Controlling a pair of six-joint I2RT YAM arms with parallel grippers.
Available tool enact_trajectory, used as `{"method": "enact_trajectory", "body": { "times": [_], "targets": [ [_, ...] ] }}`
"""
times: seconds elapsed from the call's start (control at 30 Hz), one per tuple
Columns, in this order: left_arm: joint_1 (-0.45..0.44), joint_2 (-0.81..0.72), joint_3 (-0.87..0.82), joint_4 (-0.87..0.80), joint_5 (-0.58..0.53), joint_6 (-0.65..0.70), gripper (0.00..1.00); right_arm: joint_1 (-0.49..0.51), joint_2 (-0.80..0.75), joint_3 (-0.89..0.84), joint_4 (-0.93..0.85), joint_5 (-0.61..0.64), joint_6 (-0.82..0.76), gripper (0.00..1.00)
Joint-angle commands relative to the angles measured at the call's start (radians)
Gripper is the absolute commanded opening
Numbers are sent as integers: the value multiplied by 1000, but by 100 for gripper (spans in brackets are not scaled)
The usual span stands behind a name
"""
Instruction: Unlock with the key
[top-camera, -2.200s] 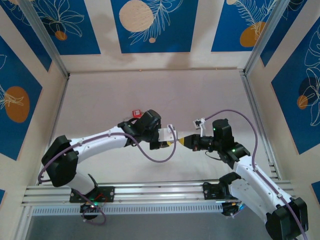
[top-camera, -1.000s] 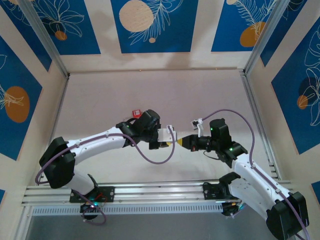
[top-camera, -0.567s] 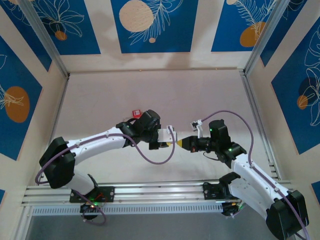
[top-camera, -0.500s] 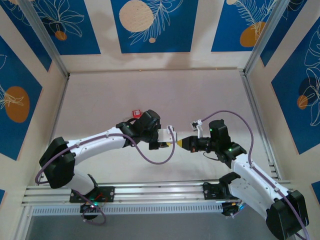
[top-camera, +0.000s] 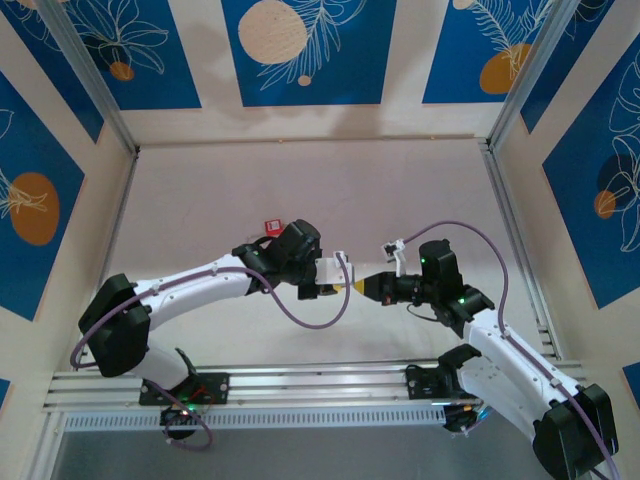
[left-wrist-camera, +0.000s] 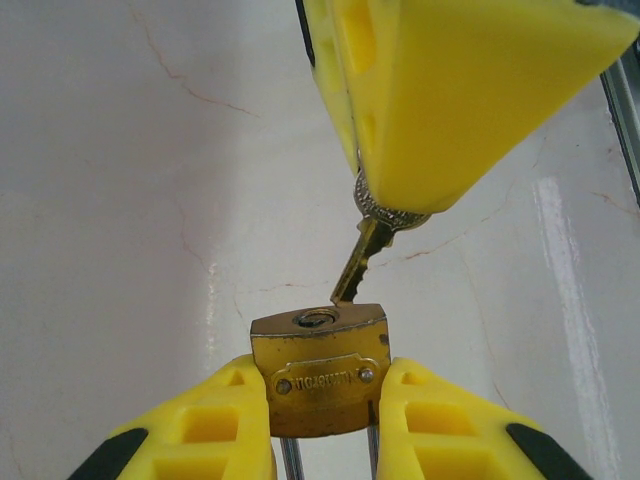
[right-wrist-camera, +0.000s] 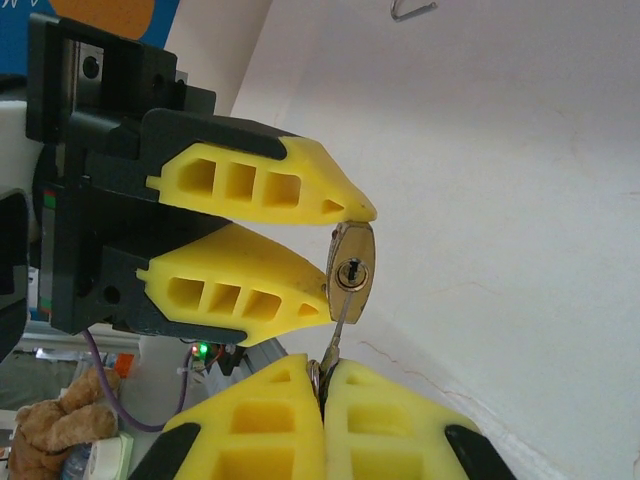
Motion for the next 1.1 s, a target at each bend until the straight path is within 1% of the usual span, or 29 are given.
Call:
{"method": "enact_trajectory", "body": {
  "times": [0.0,0.3,0.73,1.07],
  "targets": [
    [-11,-7,26,-20,23,8,20,10,7,-5,17,-35,2,0],
    [-19,-14,30,-23,38,3,19,21,21,-7,16,-42,-6,0],
    [-20,-74,38,-12,93,-13,19,48,52,-11,11,-56,-23,0],
    [-18,-83,54,-56,135,-3,17,57,54,-7,13,-47,-32,0]
  ]
}}
